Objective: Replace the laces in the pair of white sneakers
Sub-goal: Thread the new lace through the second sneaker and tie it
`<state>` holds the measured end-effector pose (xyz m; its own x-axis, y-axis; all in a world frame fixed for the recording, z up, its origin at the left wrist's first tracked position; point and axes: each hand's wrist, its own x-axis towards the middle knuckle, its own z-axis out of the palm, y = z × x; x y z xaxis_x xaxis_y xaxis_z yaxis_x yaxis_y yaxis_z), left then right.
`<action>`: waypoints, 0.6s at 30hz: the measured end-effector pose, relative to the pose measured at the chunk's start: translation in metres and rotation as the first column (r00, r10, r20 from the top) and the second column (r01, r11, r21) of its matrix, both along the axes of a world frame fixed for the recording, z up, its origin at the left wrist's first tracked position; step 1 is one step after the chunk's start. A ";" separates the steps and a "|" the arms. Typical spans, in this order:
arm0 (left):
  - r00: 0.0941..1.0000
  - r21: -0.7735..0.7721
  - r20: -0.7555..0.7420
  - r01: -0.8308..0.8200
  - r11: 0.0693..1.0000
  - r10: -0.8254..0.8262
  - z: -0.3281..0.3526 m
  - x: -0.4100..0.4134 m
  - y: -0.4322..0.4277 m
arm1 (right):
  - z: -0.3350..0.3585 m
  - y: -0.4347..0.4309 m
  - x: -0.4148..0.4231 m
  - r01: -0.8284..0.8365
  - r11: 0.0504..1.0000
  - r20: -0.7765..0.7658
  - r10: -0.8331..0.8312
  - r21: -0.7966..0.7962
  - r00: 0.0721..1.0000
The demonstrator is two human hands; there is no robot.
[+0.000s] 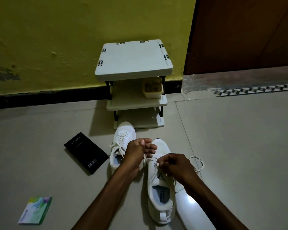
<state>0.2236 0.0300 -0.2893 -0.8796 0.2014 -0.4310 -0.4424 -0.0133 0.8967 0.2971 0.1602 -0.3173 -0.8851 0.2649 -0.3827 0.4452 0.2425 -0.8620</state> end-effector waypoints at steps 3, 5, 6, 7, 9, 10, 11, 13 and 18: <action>0.999 0.040 -0.007 0.038 0.998 -0.038 -0.008 0.003 -0.002 | 0.004 -0.007 0.003 -0.076 0.996 -0.089 0.072 -0.039 0.993; 0.996 0.057 0.004 0.091 0.994 -0.091 -0.009 0.004 -0.001 | 0.005 -0.014 0.003 -0.059 0.998 -0.188 0.064 0.032 0.980; 0.993 0.102 0.020 0.114 0.988 -0.117 -0.008 0.005 0.000 | 0.003 -0.016 0.001 -0.031 0.996 -0.236 0.050 0.087 0.970; 0.990 0.151 0.032 0.133 0.980 -0.139 -0.006 0.005 0.002 | 0.002 -0.018 0.000 0.006 0.992 -0.280 0.030 0.126 0.959; 0.982 0.198 0.041 0.172 0.965 -0.184 -0.002 0.005 0.005 | -0.001 -0.020 -0.004 0.092 0.983 -0.359 -0.030 0.158 0.933; 0.978 0.183 0.037 0.197 0.963 -0.207 -0.001 0.004 0.006 | -0.002 -0.020 -0.006 0.125 0.979 -0.386 -0.054 0.162 0.921; 0.974 0.156 0.027 0.217 0.964 -0.224 -0.002 0.004 0.006 | -0.001 -0.019 -0.008 0.140 0.978 -0.403 -0.066 0.157 0.913; 0.975 0.100 0.019 0.219 0.971 -0.222 -0.003 0.003 0.006 | -0.003 -0.015 -0.012 0.133 0.981 -0.399 -0.066 0.142 0.915; 0.971 -0.017 -0.097 0.217 0.976 -0.217 -0.007 0.005 0.004 | -0.004 -0.008 -0.020 0.093 0.988 -0.323 -0.048 0.125 0.945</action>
